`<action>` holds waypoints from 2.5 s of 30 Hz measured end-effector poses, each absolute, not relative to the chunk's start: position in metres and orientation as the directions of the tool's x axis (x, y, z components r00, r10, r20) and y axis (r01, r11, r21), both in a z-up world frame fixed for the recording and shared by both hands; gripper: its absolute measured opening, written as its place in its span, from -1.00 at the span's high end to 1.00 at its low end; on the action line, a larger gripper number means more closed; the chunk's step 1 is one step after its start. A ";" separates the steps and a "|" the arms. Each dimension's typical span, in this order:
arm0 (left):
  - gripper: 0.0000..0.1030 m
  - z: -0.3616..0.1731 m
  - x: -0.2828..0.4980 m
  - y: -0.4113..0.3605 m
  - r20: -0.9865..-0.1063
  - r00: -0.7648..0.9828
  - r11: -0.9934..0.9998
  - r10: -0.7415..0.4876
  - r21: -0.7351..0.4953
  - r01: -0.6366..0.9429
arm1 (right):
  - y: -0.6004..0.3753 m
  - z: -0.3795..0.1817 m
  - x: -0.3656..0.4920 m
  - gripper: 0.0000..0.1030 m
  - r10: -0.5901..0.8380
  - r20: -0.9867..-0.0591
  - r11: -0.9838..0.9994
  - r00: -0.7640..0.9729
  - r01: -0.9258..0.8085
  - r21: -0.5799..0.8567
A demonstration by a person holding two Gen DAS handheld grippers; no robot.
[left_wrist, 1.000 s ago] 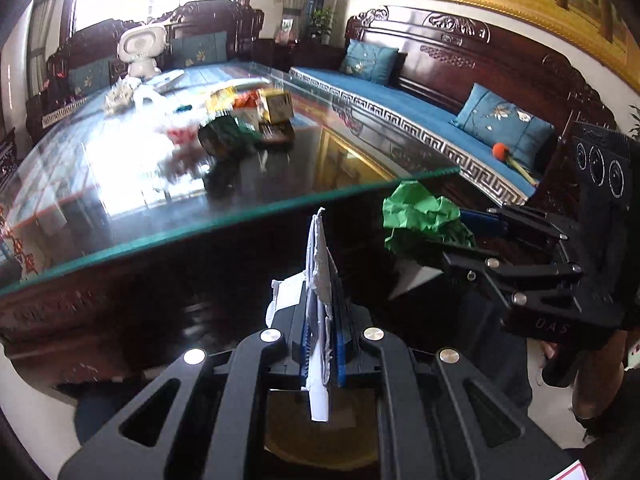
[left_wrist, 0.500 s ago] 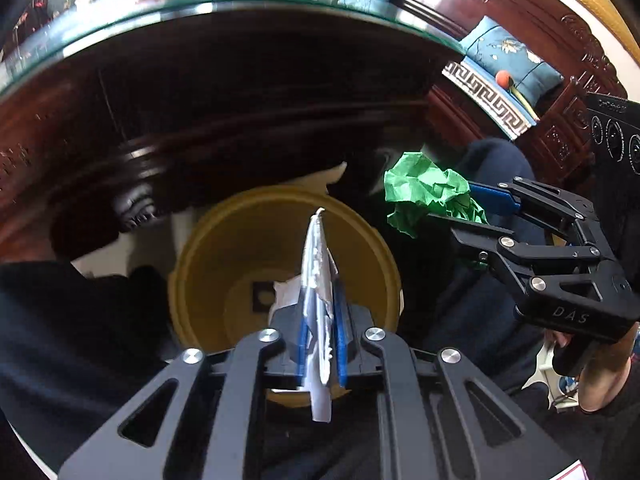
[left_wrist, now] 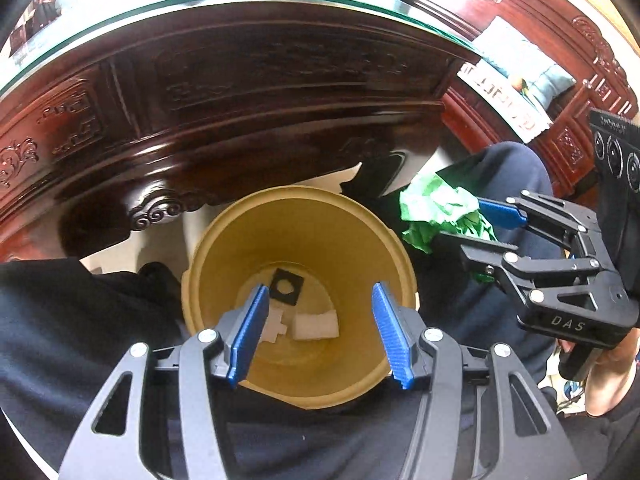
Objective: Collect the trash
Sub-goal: 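Lower both held items into the yellow bin and open both tools, then raise both tools back toward the table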
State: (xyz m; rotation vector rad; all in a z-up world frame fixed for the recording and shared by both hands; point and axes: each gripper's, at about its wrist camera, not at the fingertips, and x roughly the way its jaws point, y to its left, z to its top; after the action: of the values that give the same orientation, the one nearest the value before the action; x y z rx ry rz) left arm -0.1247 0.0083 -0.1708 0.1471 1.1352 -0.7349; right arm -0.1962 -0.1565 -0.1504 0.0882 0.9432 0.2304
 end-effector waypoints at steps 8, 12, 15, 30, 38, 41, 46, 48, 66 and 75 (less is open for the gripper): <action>-0.05 -0.166 -0.116 0.020 -0.866 0.237 0.777 -0.440 -0.234 0.585 | -0.151 -0.149 -0.194 -0.25 0.245 -0.796 0.968 0.554 -0.184 0.170; -0.05 -0.164 -0.115 0.022 -0.864 0.248 0.781 -0.437 -0.228 0.582 | -0.148 -0.146 -0.195 -0.26 0.231 -0.791 0.970 0.567 -0.196 0.143; -0.06 -0.164 -0.114 0.023 -0.863 0.247 0.780 -0.441 -0.232 0.582 | -0.146 -0.143 -0.193 -0.26 0.223 -0.790 0.971 0.571 -0.198 0.131; -0.10 -0.160 -0.111 0.022 -0.858 0.262 0.782 -0.441 -0.224 0.581 | -0.148 -0.138 -0.194 -0.28 0.210 -0.783 0.975 0.585 -0.186 0.122; -0.31 -0.135 -0.100 0.018 -0.822 0.341 0.787 -0.457 -0.195 0.585 | -0.153 -0.126 -0.187 -0.31 0.216 -0.756 0.974 0.618 -0.189 0.124; -0.44 -0.117 -0.092 0.017 -0.793 0.396 0.796 -0.462 -0.173 0.580 | -0.159 -0.116 -0.181 -0.38 0.219 -0.729 0.974 0.649 -0.184 0.128; -0.76 -0.078 -0.073 0.021 -0.711 0.522 0.827 -0.471 -0.150 0.542 | -0.173 -0.081 -0.172 -0.74 0.191 -0.606 0.982 0.772 -0.149 0.119; -0.90 -0.057 -0.066 0.025 -0.648 0.607 0.853 -0.461 -0.134 0.504 | -0.179 -0.061 -0.168 -0.84 0.159 -0.524 0.987 0.837 -0.120 0.108; -0.92 0.007 0.067 0.015 -0.462 0.830 0.946 -0.311 -0.072 0.315 | -0.201 0.014 -0.067 -0.84 0.035 -0.238 0.995 0.971 -0.011 0.103; -0.92 -0.045 0.171 0.032 -0.599 0.715 0.929 -0.359 -0.303 0.213 | -0.212 0.007 -0.021 -0.84 0.070 -0.290 0.986 0.954 -0.022 0.167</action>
State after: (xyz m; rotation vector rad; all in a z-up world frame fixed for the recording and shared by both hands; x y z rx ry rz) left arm 0.1706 0.0323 -0.0446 -0.2186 0.7063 -0.3198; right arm -0.0214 -0.2118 0.0071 0.1630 0.3001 0.0470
